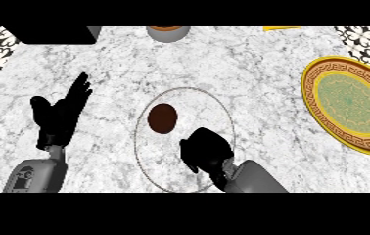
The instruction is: Pick the lemon from the placemat and place it in the plate
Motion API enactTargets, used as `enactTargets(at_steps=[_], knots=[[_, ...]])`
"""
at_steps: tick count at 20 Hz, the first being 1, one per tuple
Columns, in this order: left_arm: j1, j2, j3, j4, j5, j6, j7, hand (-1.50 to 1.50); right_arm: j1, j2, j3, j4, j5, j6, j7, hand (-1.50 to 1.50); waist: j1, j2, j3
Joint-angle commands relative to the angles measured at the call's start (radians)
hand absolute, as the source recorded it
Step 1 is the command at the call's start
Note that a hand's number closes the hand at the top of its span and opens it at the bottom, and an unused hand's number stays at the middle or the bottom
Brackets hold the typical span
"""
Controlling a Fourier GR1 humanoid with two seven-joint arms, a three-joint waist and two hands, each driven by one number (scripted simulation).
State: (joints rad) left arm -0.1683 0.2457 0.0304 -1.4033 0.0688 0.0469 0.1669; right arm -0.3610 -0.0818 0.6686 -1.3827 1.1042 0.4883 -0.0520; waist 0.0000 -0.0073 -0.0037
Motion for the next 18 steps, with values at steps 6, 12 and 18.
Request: enactTargets(at_steps=[6, 12, 18], knots=[[0.023, 0.014, 0.040, -0.003, 0.012, 0.004, -0.010, 0.00, 0.156, 0.001, -0.390, -0.055, -0.165, -0.140, 0.134, 1.50, -0.040, 0.009, 0.004], [0.042, 0.008, 0.021, -0.023, -0.007, 0.001, -0.009, 0.00, 0.163, -0.035, -0.465, -0.294, -0.102, -0.301, 0.197, 1.50, -0.025, 0.001, 0.003], [0.022, 0.000, 0.030, -0.005, 0.012, -0.011, -0.012, 0.00, 0.169, -0.054, -0.586, -0.464, -0.009, -0.512, 0.260, 1.50, -0.027, 0.003, 0.003]])
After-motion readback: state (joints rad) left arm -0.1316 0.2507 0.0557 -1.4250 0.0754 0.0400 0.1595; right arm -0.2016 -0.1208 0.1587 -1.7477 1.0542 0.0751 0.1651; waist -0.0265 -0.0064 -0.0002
